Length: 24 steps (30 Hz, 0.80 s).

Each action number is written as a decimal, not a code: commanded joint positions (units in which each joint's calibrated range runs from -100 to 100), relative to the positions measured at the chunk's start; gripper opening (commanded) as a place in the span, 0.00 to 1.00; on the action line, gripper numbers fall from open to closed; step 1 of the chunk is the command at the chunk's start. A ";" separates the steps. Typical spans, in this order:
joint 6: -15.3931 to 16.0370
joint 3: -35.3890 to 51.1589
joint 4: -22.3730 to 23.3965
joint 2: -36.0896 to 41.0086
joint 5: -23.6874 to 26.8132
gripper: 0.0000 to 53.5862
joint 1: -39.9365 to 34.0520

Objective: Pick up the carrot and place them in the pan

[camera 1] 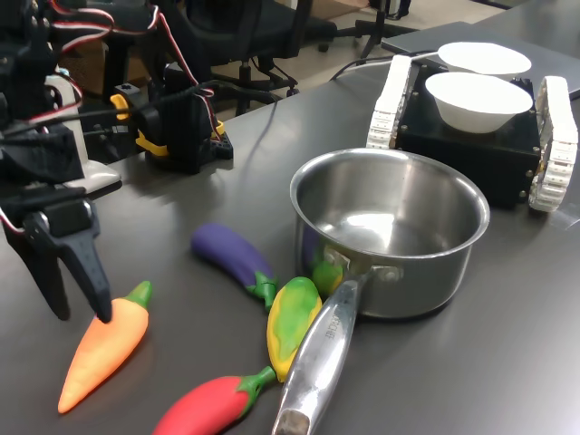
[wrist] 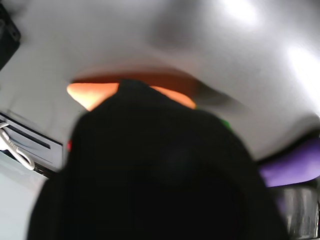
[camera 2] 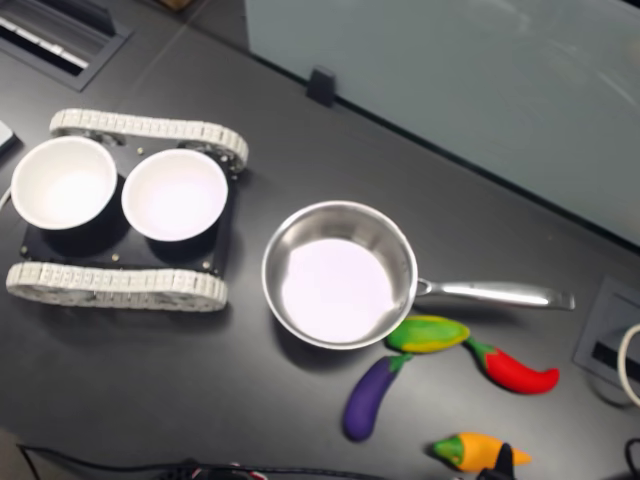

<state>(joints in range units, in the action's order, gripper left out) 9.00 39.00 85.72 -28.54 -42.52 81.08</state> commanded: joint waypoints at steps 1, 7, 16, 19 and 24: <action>-0.68 5.38 -1.93 0.99 0.93 0.57 -2.41; -0.68 8.38 -1.84 -1.54 2.49 0.57 -4.24; -1.27 13.38 0.89 -5.84 3.27 0.57 -5.85; -1.44 14.56 1.66 -7.10 3.27 0.56 -6.08; -2.11 20.10 5.49 -10.06 3.08 0.55 -6.54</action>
<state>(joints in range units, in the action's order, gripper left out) 7.53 51.58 88.02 -39.56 -39.34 75.80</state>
